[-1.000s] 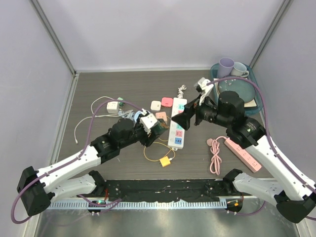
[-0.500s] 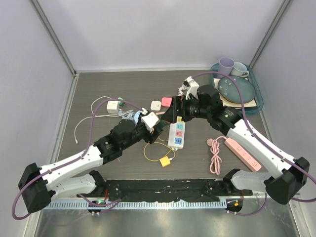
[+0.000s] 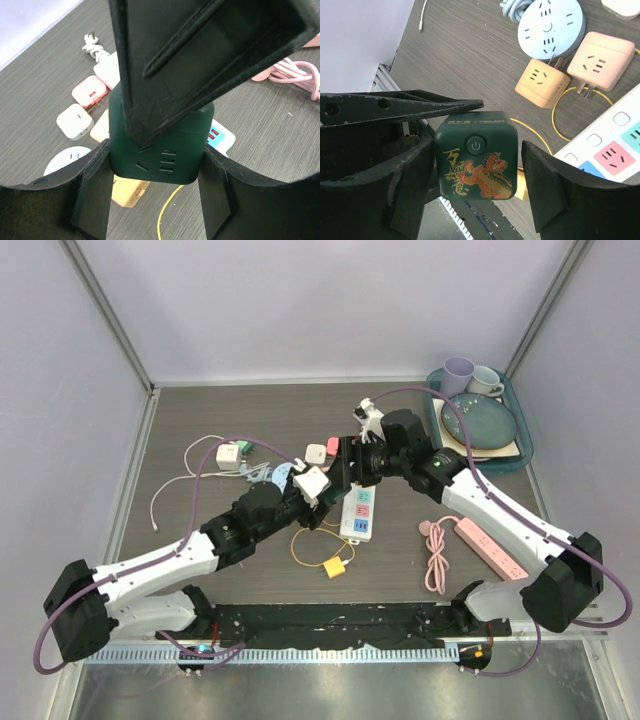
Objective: Insert the plug
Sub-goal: Pick up the plug from the center of the board, then insert the plug into the socket.
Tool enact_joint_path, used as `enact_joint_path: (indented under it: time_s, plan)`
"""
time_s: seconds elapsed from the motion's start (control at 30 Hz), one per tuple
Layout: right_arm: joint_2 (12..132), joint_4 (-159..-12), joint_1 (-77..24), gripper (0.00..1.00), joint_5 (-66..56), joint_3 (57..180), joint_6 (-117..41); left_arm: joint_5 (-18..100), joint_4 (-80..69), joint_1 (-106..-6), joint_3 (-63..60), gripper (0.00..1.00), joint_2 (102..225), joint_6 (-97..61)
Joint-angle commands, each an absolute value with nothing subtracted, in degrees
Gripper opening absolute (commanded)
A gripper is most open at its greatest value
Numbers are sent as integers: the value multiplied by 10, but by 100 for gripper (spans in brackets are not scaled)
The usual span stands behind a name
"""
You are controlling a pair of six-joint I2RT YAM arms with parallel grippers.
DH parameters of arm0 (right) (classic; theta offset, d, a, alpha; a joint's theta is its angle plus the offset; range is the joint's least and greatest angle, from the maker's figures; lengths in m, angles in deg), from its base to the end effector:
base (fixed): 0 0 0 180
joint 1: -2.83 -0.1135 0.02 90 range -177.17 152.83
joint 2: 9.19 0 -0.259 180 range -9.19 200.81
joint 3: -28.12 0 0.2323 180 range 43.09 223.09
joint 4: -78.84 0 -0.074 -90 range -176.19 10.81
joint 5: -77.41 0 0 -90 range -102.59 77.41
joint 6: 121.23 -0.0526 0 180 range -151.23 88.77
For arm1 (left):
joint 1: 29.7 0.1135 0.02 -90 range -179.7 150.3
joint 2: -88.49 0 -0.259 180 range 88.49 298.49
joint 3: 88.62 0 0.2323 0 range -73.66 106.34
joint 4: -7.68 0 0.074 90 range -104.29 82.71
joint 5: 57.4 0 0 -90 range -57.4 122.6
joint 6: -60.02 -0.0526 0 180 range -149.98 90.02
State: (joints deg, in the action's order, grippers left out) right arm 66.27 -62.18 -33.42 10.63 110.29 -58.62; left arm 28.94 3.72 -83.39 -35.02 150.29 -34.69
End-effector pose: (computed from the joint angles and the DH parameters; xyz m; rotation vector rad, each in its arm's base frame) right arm 0.2209 0.1877 0.3260 -0.4311 2.2405 1.0547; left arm 0.1514 -0.2004 0.2820 0.8452 1.6084 -0.5552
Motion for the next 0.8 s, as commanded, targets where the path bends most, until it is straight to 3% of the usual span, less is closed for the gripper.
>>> enact_joint_path:
  time_s: [0.0, 0.07, 0.17, 0.2, 0.27, 0.3, 0.37, 0.4, 0.5, 0.63, 0.77]
  plan:
    - [674, -641, -334, 67, 134, 1131, -586, 279, 101, -838, -344, 0, 1509, -338]
    - [681, -641, -334, 58, 142, 1131, -582, 277, 101, -838, -343, 2, 1512, -338]
    - [689, -638, -333, 30, 158, 1133, -566, 270, 100, -838, -340, 12, 1519, -336]
    - [689, -636, -331, 14, 160, 1135, -564, 267, 98, -838, -340, 18, 1521, -335]
    - [690, -632, -318, 2, 162, 1136, -558, 256, 92, -838, -338, 27, 1526, -326]
    - [691, -629, -311, 1, 163, 1136, -551, 250, 86, -838, -336, 41, 1529, -323]
    - [689, -624, -281, 1, 164, 1135, -543, 237, 81, -838, -333, 57, 1532, -307]
    - [688, -621, -268, 1, 163, 1132, -532, 227, 71, -838, -331, 74, 1533, -303]
    - [682, -616, -215, 1, 157, 1124, -518, 198, 41, -838, -314, 97, 1540, -256]
    - [656, -606, -149, 1, 119, 1107, -493, 139, -37, -852, -270, 100, 1567, -194]
    - [625, -588, -112, 1, -9, 1087, -471, 43, -145, -899, -201, 100, 1636, -131]
